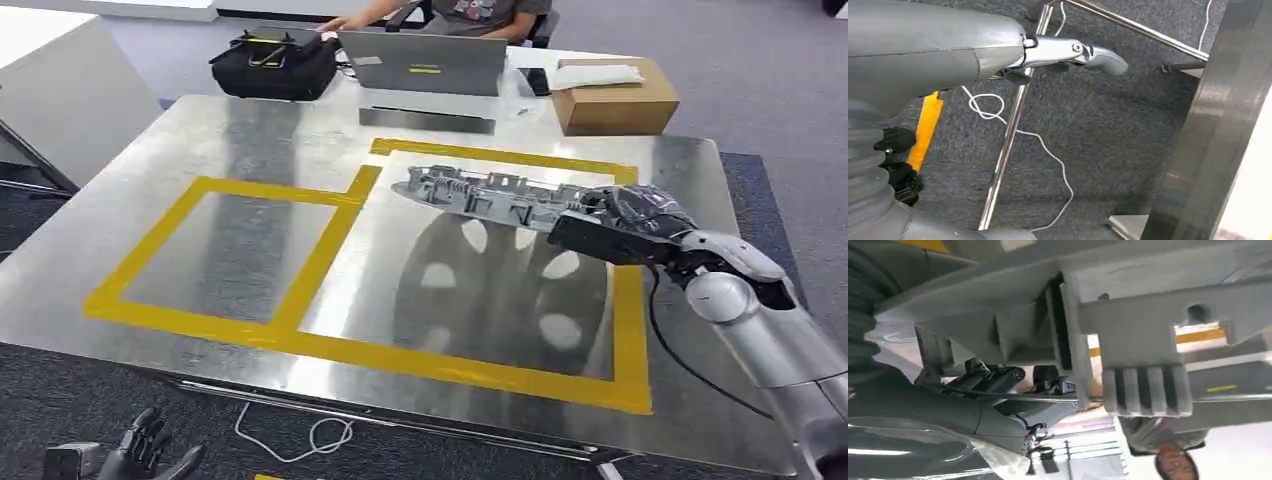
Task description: Take the parts from the cabinet and place them on the table.
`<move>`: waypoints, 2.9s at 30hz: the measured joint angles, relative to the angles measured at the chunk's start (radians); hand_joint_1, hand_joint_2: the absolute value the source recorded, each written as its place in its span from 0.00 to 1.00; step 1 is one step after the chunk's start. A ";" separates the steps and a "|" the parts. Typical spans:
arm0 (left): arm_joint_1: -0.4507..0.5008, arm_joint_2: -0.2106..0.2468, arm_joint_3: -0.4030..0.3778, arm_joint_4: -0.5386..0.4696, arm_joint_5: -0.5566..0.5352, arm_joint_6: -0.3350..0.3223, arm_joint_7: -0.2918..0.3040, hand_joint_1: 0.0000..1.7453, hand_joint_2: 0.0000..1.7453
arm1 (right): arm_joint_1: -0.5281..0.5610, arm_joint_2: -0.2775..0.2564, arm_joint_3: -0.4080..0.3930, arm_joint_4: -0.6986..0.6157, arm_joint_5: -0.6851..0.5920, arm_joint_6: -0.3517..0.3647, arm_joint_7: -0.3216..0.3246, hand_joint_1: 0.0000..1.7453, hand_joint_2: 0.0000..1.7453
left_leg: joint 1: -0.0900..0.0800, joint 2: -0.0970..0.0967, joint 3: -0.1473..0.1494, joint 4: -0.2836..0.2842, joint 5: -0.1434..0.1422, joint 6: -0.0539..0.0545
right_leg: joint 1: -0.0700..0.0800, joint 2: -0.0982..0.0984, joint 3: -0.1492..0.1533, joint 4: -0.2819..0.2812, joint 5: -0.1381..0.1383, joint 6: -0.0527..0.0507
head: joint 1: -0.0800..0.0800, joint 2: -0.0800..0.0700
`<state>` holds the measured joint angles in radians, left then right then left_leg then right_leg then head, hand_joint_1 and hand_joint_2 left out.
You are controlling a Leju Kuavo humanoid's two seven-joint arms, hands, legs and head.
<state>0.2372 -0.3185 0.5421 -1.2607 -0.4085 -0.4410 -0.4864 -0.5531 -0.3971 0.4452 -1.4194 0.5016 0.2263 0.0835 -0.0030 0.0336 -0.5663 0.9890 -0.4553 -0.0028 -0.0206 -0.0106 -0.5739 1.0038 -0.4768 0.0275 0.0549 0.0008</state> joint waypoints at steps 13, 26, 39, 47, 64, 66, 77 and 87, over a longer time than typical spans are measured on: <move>-0.035 0.071 -0.091 0.126 0.071 0.041 -0.026 0.00 1.00 | -0.028 -0.025 0.077 0.045 -0.289 0.096 -0.066 1.00 1.00 | 0.000 0.000 0.000 0.001 0.000 0.000 | 0.000 0.002 -0.001 0.000 0.001 0.001 | -0.001 0.000; -0.041 0.095 -0.120 0.159 0.075 0.056 -0.035 0.00 1.00 | -0.042 -0.031 0.108 0.042 -0.288 0.092 -0.043 0.00 0.00 | 0.000 0.000 0.000 0.001 0.000 0.000 | 0.000 0.002 0.000 0.000 0.001 0.001 | 0.000 0.000; -0.027 0.097 -0.117 0.159 0.084 0.049 -0.007 0.00 0.00 | -0.086 -0.068 0.188 0.042 -0.076 0.077 0.004 0.00 0.00 | -0.001 0.000 -0.003 0.002 0.001 0.001 | 0.000 -0.001 -0.002 0.000 0.002 0.001 | 0.000 0.000; -0.027 0.094 -0.098 0.159 0.064 0.041 -0.019 0.00 0.00 | -0.140 -0.117 0.253 0.050 -0.020 0.139 -0.005 0.00 0.00 | -0.001 0.000 -0.005 0.002 0.001 0.002 | -0.001 -0.001 -0.003 0.000 0.002 0.001 | -0.001 0.000; -0.055 0.092 -0.077 0.191 0.042 0.034 -0.064 0.00 0.00 | -0.250 -0.199 0.404 0.042 -0.161 0.258 -0.072 0.00 0.00 | -0.001 0.000 -0.006 0.002 0.001 0.002 | -0.001 -0.001 -0.005 0.000 0.002 0.001 | 0.000 0.000; -0.058 0.093 -0.077 0.199 0.044 0.036 -0.069 0.00 0.00 | -0.257 -0.208 0.417 0.040 -0.178 0.257 -0.076 0.00 0.00 | -0.001 0.000 -0.006 0.002 0.001 0.002 | -0.001 -0.001 -0.005 0.000 0.002 0.001 | 0.000 0.000; -0.055 0.098 -0.071 0.224 0.055 0.050 -0.076 0.00 0.00 | -0.257 -0.251 0.439 -0.009 -0.168 0.177 -0.070 0.00 0.00 | -0.001 0.000 -0.006 0.003 0.001 0.002 | -0.001 -0.001 -0.005 0.000 0.002 0.001 | 0.000 0.000; 0.011 0.011 0.082 0.085 0.040 -0.039 -0.007 0.00 0.00 | 0.065 -0.323 0.199 -0.314 0.046 -0.042 0.002 0.00 0.00 | -0.002 0.000 -0.008 0.003 -0.003 0.006 | -0.001 -0.001 -0.006 -0.001 0.001 0.001 | 0.000 0.000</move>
<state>0.2479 -0.3075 0.6241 -1.1754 -0.3689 -0.4803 -0.4936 -0.4885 -0.7199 0.6439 -1.7335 0.5478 0.1843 0.0858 -0.0047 0.0336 -0.5745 0.9918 -0.4580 0.0029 -0.0219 -0.0115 -0.5803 1.0031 -0.4760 0.0288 0.0546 0.0008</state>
